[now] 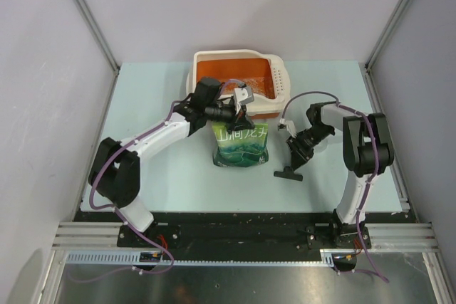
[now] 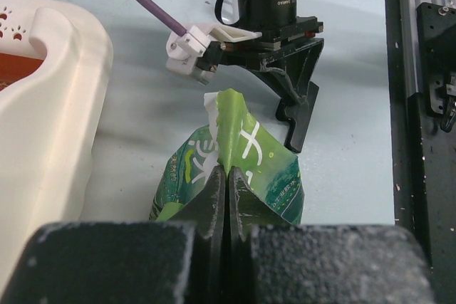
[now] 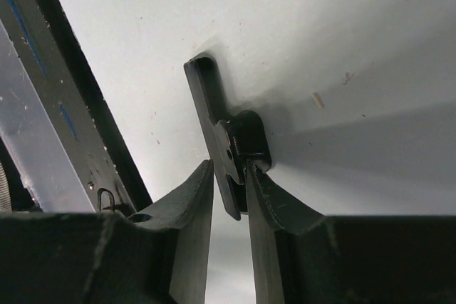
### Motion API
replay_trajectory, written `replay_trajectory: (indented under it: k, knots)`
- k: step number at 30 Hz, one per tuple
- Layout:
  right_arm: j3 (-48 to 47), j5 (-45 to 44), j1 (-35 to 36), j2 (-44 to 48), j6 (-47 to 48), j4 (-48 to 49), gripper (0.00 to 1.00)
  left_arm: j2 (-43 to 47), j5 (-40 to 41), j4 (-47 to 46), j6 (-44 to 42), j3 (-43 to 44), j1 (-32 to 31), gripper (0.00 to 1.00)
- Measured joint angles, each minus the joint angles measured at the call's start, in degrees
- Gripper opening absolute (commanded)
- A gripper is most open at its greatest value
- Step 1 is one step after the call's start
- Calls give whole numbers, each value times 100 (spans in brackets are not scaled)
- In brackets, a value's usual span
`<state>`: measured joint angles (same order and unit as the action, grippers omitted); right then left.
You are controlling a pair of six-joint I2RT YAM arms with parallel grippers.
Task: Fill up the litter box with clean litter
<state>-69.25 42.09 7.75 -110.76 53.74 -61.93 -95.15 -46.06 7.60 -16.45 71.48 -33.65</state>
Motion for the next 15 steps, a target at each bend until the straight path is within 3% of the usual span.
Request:
replay_trajectory:
  k: [9,11,13,15]
  knots:
    - [-76,72,2,-153,96,-166,22,-13,0,-7,0,11,0,0]
    - [-98,116,2,-203,96,-164,14,-17,0,-7,0,11,0,0]
    - [-101,181,2,-262,103,-164,0,-22,-2,-7,0,11,0,0]
    - [-101,293,2,-293,153,-236,0,-22,-2,-7,0,11,0,0]
